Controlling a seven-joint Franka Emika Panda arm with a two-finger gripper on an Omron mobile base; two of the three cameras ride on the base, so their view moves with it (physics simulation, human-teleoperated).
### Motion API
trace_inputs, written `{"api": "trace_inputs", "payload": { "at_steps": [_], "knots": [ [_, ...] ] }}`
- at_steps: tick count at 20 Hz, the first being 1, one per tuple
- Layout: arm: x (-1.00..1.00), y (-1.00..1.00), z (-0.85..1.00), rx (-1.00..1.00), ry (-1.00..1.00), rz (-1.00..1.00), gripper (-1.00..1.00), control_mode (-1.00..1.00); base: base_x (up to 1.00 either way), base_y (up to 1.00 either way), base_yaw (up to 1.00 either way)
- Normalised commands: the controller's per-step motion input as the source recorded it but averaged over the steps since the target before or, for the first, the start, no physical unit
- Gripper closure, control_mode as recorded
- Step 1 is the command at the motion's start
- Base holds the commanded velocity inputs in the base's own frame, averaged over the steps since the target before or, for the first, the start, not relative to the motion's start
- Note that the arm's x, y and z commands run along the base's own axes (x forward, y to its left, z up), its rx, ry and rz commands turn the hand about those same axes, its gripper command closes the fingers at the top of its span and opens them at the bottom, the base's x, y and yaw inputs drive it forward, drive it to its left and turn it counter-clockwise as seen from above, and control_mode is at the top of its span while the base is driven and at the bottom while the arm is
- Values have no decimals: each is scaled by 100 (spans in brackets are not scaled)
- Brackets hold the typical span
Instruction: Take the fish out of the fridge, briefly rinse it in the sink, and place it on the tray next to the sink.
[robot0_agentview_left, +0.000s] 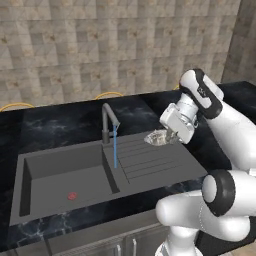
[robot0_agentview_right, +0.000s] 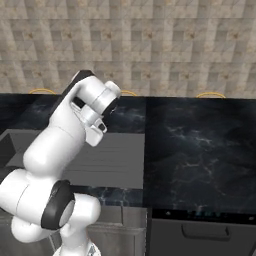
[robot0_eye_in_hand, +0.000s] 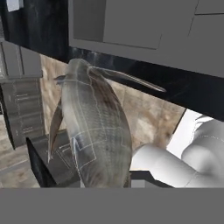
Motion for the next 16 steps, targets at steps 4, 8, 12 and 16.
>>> {"api": "trace_inputs", "payload": {
  "at_steps": [4,8,12,16],
  "knots": [
    [28,35,-17,0,13,3,100,-100,0,0,0],
    [33,39,-35,0,16,3,100,-100,0,0,0],
    [38,19,-29,0,13,2,100,-100,0,0,0],
    [41,8,-12,1,7,0,100,-100,0,0,0]
  ]
}}
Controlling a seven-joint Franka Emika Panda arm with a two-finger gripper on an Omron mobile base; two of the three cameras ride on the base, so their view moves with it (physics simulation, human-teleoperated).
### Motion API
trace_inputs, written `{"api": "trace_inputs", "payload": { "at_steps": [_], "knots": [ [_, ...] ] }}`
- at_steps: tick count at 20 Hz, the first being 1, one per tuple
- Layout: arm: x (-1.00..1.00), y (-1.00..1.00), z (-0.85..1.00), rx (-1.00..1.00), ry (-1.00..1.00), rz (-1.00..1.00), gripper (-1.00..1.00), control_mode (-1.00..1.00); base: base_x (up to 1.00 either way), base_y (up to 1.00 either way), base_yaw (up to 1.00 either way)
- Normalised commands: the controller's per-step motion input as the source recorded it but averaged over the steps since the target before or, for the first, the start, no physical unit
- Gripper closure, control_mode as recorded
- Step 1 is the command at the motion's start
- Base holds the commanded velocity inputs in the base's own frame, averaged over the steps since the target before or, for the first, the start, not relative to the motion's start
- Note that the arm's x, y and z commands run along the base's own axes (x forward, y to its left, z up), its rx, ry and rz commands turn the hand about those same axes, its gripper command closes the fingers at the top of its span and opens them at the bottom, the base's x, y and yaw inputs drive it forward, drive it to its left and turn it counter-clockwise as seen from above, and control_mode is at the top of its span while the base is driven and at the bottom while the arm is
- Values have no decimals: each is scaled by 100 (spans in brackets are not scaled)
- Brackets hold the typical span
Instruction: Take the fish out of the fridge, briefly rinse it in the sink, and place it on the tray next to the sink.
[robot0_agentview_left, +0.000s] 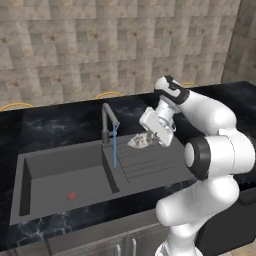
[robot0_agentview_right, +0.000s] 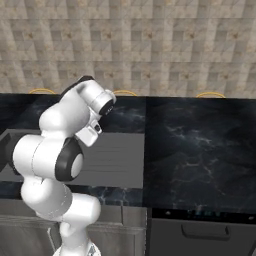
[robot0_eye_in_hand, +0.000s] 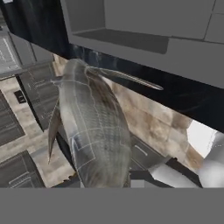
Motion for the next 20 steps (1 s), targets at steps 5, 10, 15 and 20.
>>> {"api": "trace_inputs", "payload": {
  "at_steps": [5,10,15,20],
  "knots": [
    [41,16,-7,0,5,0,100,-100,0,0,0],
    [25,27,-9,0,8,1,100,-100,0,0,0],
    [30,22,-9,0,8,0,100,-100,0,0,0],
    [44,16,-14,0,7,0,100,-100,0,0,0]
  ]
}}
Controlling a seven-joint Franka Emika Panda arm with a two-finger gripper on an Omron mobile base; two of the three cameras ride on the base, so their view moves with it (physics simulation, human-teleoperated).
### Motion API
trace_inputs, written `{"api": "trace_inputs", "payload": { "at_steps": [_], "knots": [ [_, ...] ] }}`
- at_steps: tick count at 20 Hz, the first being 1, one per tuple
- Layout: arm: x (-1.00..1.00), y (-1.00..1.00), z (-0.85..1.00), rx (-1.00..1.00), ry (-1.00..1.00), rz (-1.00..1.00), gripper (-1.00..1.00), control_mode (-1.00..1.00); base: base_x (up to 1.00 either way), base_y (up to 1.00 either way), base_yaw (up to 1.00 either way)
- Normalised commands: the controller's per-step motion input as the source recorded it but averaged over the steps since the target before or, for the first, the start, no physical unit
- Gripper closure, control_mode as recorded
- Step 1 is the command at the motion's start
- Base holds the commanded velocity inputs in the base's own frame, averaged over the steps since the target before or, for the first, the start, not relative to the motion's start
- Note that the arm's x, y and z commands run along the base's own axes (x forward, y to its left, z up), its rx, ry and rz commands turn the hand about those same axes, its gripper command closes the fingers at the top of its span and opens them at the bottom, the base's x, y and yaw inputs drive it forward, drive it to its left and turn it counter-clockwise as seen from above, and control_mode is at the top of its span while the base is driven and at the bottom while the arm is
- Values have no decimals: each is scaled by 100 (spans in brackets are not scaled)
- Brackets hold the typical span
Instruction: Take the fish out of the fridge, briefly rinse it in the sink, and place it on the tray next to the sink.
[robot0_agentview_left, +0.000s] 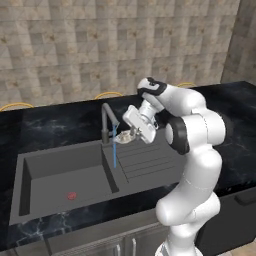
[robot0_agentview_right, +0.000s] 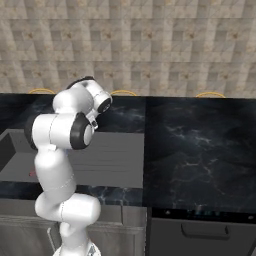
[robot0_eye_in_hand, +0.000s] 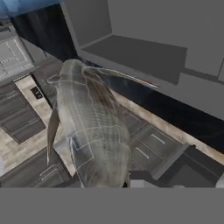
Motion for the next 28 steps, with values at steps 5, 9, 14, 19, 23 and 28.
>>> {"api": "trace_inputs", "payload": {
  "at_steps": [5,9,14,19,23,28],
  "knots": [
    [42,4,-13,0,5,0,100,-100,0,0,0],
    [42,0,-9,0,3,0,100,-100,0,0,0],
    [44,1,-6,0,2,-1,100,-100,0,0,0],
    [28,12,-9,0,5,0,100,-100,0,0,0],
    [-1,16,-5,0,9,0,100,-100,0,0,0],
    [-20,14,-1,0,4,0,100,-100,0,0,0]
  ]
}}
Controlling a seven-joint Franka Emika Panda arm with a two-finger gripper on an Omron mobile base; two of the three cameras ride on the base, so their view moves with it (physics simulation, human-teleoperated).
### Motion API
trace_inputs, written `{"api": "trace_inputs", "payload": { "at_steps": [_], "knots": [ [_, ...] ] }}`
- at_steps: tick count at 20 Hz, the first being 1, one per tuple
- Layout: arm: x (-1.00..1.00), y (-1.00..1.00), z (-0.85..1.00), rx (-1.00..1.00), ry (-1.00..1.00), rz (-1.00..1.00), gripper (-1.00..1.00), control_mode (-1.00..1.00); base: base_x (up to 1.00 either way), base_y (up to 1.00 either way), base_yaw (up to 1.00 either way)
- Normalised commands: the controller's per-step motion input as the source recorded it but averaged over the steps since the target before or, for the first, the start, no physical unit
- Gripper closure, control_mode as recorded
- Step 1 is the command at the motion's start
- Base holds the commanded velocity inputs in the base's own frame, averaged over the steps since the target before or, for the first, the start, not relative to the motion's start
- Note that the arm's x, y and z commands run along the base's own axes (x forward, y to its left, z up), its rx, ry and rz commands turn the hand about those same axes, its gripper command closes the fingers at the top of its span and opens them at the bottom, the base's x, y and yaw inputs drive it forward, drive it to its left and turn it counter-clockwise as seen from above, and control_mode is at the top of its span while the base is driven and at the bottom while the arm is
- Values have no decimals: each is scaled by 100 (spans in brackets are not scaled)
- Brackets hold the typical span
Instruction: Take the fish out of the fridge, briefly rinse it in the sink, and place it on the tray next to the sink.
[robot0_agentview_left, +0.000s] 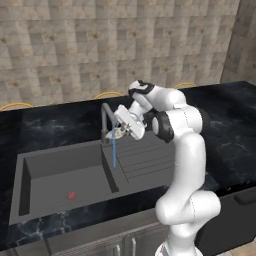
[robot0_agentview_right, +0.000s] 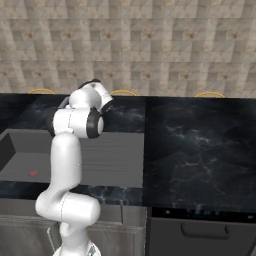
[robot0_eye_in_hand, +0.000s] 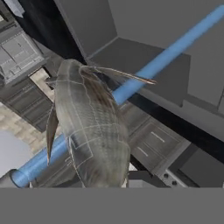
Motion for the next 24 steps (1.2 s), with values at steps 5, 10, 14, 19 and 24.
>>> {"api": "trace_inputs", "payload": {
  "at_steps": [5,10,14,19,24],
  "knots": [
    [-89,9,0,0,-1,0,100,-100,0,0,0],
    [-100,1,0,0,-20,0,100,-100,0,0,0],
    [-100,0,27,0,-36,0,100,-100,0,0,0],
    [-100,3,81,-1,-58,2,100,-100,0,0,0],
    [-100,13,79,-22,-81,2,100,-100,0,0,0]
  ]
}}
